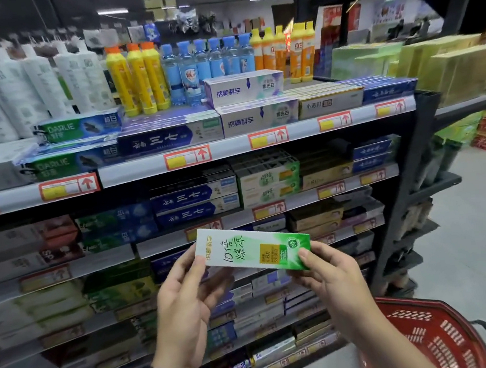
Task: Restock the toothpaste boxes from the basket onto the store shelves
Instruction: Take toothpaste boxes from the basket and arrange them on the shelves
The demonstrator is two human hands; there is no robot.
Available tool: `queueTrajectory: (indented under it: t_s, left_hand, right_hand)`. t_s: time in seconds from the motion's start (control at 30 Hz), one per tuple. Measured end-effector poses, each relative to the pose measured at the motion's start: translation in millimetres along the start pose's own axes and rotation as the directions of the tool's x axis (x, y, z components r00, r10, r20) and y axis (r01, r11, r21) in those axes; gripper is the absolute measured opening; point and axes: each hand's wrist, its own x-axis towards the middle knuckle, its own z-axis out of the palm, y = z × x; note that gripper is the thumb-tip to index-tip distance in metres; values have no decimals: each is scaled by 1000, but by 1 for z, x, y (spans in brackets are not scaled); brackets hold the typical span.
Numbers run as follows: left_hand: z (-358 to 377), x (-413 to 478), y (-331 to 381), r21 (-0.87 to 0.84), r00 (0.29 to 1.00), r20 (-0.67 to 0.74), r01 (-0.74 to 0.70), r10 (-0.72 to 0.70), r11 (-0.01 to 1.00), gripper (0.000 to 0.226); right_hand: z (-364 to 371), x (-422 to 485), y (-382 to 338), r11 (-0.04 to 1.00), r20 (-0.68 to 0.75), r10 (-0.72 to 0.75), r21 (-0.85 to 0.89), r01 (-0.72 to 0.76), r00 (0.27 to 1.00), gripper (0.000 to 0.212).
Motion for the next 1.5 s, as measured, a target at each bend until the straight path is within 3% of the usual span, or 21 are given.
queueTrajectory:
  t_s: [0.4,0.63,1.1,1.3,1.5]
  left_hand:
    - [68,7,-36,37,997,-42,-65,67,997,38]
    - [95,16,-48,44,990,-97,-98,102,994,48]
    - [105,61,-46,73,993,-41,-108,112,991,53]
    - [102,69,-48,213,980,-59,-175,192,961,48]
    - [92,74,-50,289,980,-20,-186,200,939,51]
  right_hand:
    - [-55,49,-29,999,70,-20,-29,22,997,22]
    - [-71,75,-28,999,13,-48,-18,48,999,24]
    - [-68,107,-33,988,46,-136,-69,139,990,40]
    - [-73,113,-35,983,143,-131,-113,148,981,50]
    - [-72,113,-34,965,125,-152,-194,175,980,46]
